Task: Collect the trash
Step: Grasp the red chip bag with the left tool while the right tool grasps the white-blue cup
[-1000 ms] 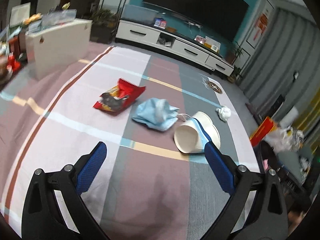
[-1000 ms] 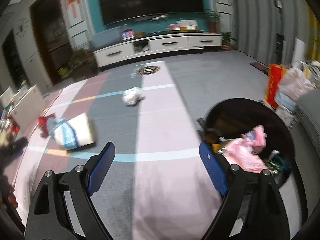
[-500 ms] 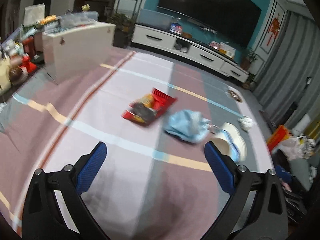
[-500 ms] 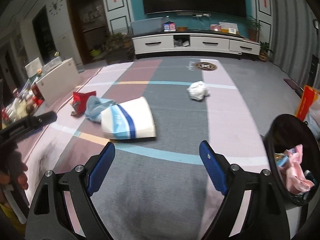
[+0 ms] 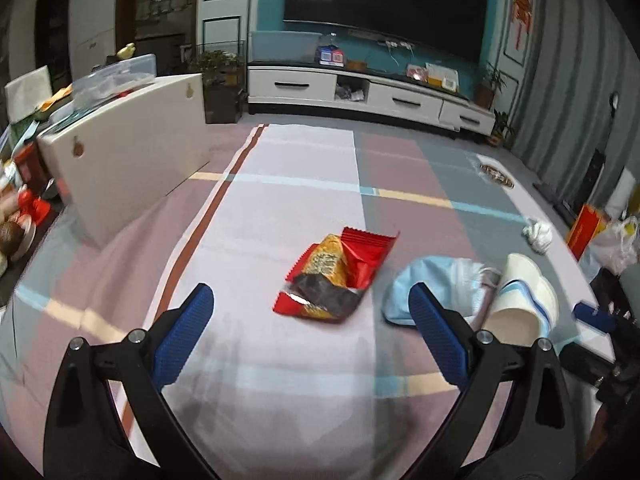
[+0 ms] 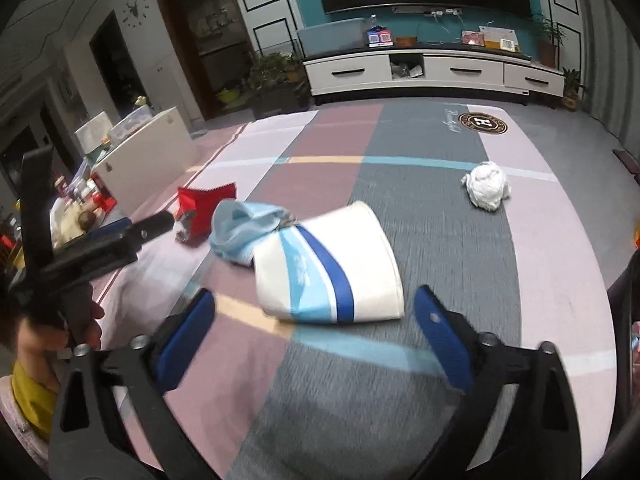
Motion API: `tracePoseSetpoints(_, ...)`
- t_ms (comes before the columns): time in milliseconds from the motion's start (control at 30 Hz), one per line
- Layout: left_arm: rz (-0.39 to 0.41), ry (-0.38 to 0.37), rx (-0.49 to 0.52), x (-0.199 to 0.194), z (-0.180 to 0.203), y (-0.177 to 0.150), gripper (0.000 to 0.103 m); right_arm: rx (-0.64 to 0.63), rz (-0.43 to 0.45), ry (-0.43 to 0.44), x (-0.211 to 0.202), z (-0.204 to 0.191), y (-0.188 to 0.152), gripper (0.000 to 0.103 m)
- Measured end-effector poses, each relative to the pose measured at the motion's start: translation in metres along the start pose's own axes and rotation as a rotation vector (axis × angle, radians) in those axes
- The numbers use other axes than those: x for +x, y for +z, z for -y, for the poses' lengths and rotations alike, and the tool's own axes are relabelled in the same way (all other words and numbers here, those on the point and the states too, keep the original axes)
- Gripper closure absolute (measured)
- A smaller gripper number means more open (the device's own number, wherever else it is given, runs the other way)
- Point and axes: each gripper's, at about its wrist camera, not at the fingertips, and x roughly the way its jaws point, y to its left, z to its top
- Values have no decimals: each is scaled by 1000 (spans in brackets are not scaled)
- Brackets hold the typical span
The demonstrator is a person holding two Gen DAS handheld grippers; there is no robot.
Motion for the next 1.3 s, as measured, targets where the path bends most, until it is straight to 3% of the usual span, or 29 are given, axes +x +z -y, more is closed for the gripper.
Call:
tracePoseSetpoints(267, -51, -118, -35, 31, -7, 6, 5, 5, -60, -43, 33, 7, 12, 3)
tracePoseSetpoints(400, -91, -125, -50, 43, -7, 8, 7, 13, -86, -30, 42, 7, 11, 3)
tracePoseSetpoints(533, -120, -161, -143, 53, -17, 7, 47, 21, -73, -33, 41, 8, 14, 5)
tracePoseSetpoints(600, -104, -159, -149, 49, -19, 6, 58, 32, -63, -28, 39, 9, 14, 16)
tracePoseSetpoints(667, -90, -152, -138, 45, -18, 5, 70, 34, -66, -31, 38, 9, 15, 18)
tracePoseSetpoints(967, -81, -154, -148, 15, -23, 0, 77, -7, -35, -61, 30, -1, 9, 21)
tracePoseSetpoints(1300, 26, -136, -144, -49, -24, 1, 77, 13, 52, -34, -22, -3, 4, 20)
